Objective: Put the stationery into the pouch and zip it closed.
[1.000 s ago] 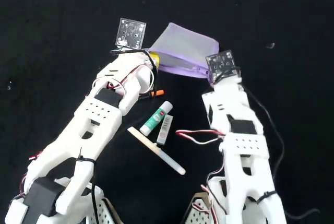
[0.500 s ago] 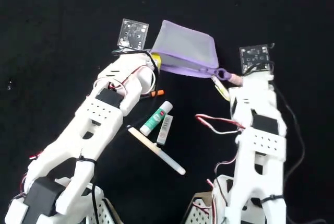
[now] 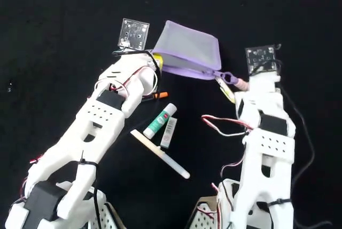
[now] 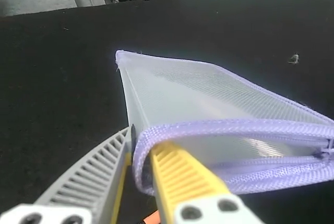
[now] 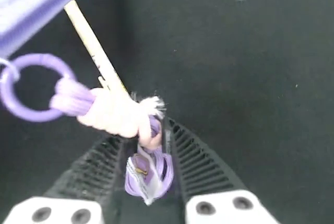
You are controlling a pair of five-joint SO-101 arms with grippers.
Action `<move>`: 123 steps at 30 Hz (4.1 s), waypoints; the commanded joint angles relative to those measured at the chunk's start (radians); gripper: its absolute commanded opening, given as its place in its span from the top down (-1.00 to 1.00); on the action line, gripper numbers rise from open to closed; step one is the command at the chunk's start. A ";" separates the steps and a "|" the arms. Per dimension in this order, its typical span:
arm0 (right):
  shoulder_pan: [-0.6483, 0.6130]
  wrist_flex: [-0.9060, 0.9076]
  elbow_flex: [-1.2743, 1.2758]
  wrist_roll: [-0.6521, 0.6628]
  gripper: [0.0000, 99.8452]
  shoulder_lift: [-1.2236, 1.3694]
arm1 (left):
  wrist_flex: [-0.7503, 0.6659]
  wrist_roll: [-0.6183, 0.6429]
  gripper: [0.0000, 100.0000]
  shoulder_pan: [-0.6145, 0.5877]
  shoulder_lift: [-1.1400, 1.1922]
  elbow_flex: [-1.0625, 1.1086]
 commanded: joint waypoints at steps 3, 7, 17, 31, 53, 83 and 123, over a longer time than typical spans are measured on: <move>-0.021 0.172 -0.193 -0.078 0.40 0.001 | 0.046 0.014 0.94 -0.022 -0.032 -0.119; -0.018 0.204 -0.245 -0.071 0.30 0.001 | 0.213 0.014 0.94 -0.024 -0.032 -0.240; -0.017 0.207 -0.277 -0.083 0.39 -0.001 | 0.574 0.009 0.94 -0.130 -0.032 -0.578; -0.180 0.203 -0.334 -0.104 0.39 0.091 | 0.910 0.006 0.94 -0.283 -0.031 -0.817; -0.296 0.068 -0.814 -0.103 0.39 0.995 | 1.172 -0.069 0.94 -0.424 -0.017 -0.923; -0.226 0.557 -1.569 -0.069 0.98 1.486 | 1.270 -0.063 0.94 -0.349 0.109 -0.974; -0.488 -0.063 -0.791 -0.278 0.98 0.120 | 1.379 0.110 0.94 -0.266 0.278 -1.164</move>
